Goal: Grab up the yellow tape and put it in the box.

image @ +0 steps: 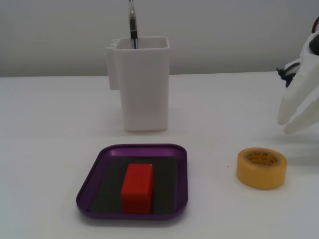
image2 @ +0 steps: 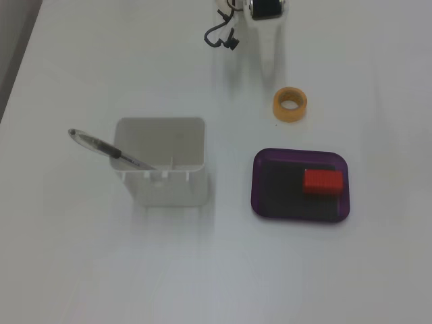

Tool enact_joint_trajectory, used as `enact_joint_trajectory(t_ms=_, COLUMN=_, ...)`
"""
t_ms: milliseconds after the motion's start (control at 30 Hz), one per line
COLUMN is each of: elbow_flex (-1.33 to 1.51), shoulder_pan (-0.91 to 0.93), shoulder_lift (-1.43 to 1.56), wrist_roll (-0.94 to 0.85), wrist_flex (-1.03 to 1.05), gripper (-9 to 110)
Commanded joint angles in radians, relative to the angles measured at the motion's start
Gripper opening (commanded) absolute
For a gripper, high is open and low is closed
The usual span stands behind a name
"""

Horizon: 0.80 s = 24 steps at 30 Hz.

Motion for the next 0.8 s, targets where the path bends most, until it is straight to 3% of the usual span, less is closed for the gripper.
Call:
enact_joint_trajectory(t_ms=0, elbow_flex=0.015, shoulder_pan=-0.017, shoulder_lift=0.081, wrist_roll=0.008, wrist_flex=-0.015, gripper=-1)
enact_joint_trajectory(t_ms=767, elbow_flex=-0.023, shoulder_pan=-0.014, shoulder_lift=0.081, wrist_roll=0.008, wrist_flex=-0.012, gripper=-1)
